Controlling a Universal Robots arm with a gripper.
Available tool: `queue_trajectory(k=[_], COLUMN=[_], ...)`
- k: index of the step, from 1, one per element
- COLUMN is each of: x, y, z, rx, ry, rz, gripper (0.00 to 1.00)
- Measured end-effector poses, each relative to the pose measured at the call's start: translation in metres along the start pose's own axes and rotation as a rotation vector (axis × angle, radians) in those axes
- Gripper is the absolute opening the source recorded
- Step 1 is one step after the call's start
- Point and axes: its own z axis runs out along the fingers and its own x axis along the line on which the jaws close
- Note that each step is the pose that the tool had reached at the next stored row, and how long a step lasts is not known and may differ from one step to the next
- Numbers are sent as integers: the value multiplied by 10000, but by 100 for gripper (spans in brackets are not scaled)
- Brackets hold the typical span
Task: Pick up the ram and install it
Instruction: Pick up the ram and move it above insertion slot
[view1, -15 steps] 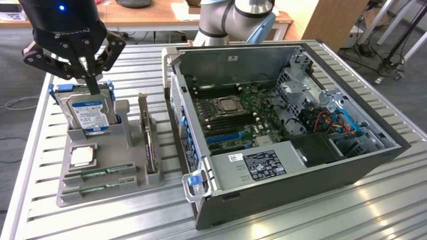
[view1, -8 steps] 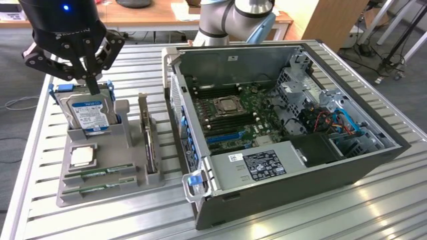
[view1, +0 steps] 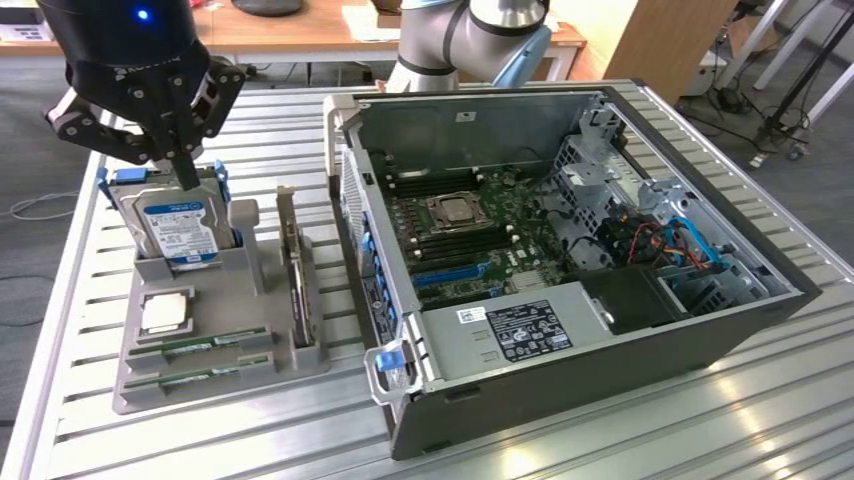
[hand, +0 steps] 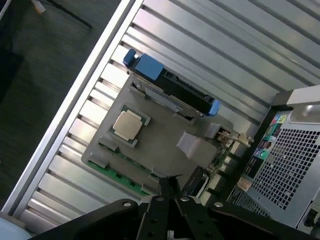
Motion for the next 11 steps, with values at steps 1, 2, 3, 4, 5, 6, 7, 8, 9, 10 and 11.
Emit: queue_trajectory(k=[1,2,3,4,5,6,7,8,9,10,11], x=[0,0,0,0,0,0,0,0,0,0,0], y=[0,0,0,0,0,0,0,0,0,0,0], z=[0,1,2,2,3,3,4,4,5,5,6], rx=[-4,-8,-12,-17,-21,-25,-29,-34,-38,-42,-46], ry=[9,16,24,33,41,49,57,66,73,82,90], rz=[-180,-359,-539,-728,-908,-1088,-1268,-1453,-1632,-1812,-1992], gripper=[11,11,11,11,11,11,11,11,11,11,11])
